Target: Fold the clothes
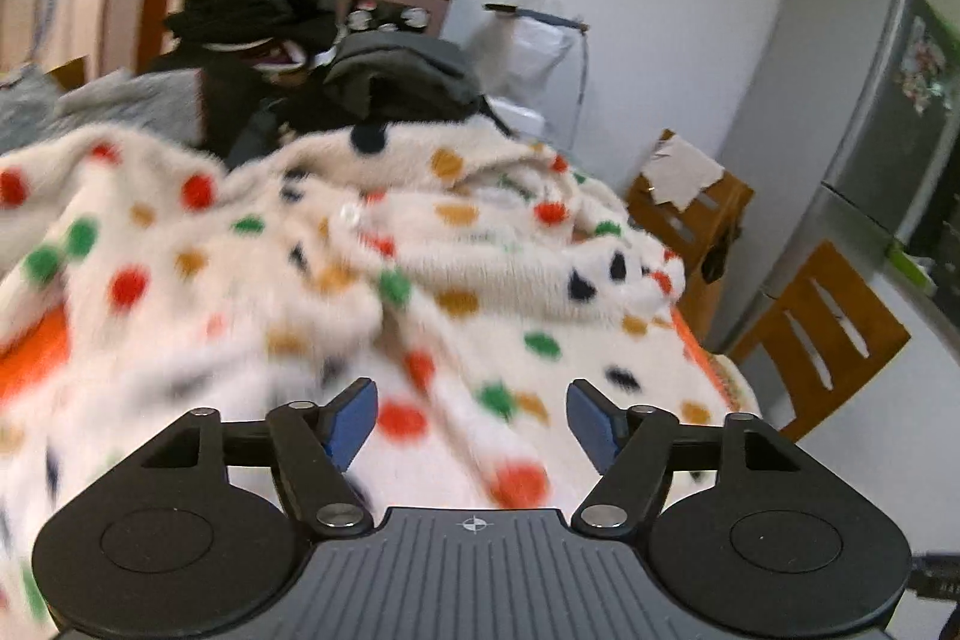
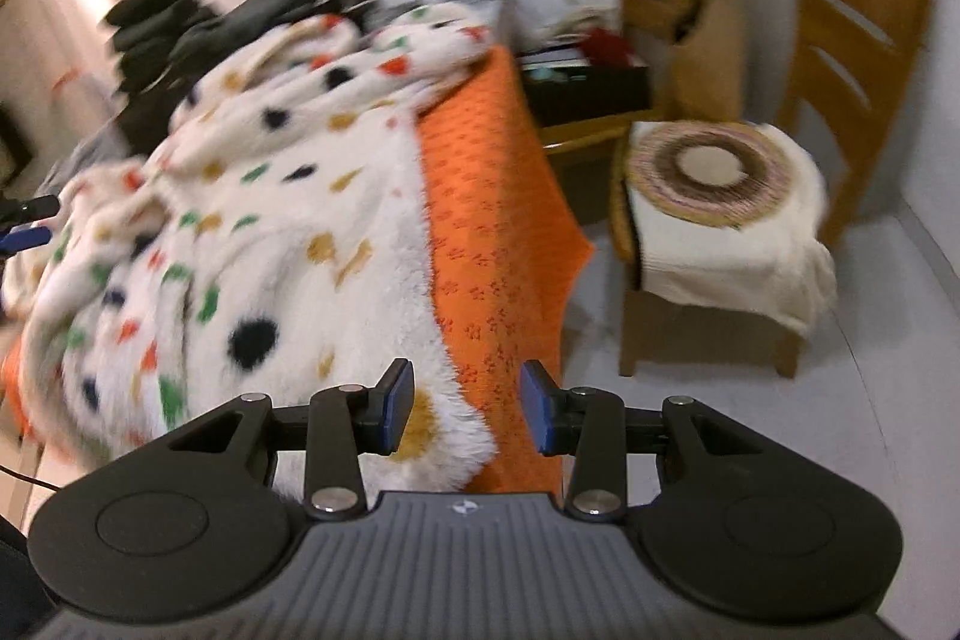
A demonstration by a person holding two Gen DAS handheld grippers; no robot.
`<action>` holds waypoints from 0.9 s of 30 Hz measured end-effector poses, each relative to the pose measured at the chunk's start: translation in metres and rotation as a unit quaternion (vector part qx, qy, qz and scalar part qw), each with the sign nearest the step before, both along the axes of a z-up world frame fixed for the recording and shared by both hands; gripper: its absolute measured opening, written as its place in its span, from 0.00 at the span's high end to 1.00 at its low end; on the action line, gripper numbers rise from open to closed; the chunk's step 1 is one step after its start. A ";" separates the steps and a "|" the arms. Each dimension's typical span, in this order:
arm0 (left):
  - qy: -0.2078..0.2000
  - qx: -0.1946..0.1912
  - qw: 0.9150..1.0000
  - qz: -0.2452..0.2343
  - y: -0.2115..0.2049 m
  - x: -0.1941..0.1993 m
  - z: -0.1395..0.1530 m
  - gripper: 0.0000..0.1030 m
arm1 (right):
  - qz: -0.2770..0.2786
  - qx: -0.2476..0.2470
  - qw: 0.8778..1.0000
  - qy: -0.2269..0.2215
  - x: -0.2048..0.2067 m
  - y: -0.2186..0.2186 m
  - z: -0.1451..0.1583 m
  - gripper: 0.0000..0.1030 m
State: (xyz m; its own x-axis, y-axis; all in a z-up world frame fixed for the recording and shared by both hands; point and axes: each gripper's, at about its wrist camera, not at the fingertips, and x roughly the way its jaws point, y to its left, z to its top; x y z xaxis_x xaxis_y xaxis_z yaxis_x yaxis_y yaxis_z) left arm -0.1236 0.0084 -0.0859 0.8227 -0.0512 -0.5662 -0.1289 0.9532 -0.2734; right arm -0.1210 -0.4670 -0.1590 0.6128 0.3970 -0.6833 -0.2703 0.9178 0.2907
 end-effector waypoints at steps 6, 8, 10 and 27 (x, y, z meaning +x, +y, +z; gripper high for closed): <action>0.023 -0.011 1.000 0.011 -0.062 -0.056 -0.018 0.29 | 0.054 -0.002 0.998 -0.007 0.002 -0.025 0.009 0.57; 0.026 -0.022 0.999 0.008 -0.079 -0.065 -0.026 0.29 | 0.062 -0.008 0.998 -0.009 0.001 -0.030 0.010 0.56; 0.028 -0.032 0.999 -0.001 -0.096 -0.070 -0.034 0.29 | 0.066 -0.013 0.998 -0.011 -0.002 -0.033 0.010 0.57; 0.084 0.017 0.996 -0.031 -0.157 -0.026 -0.093 0.62 | 0.056 -0.059 0.996 -0.033 -0.031 -0.056 0.029 0.57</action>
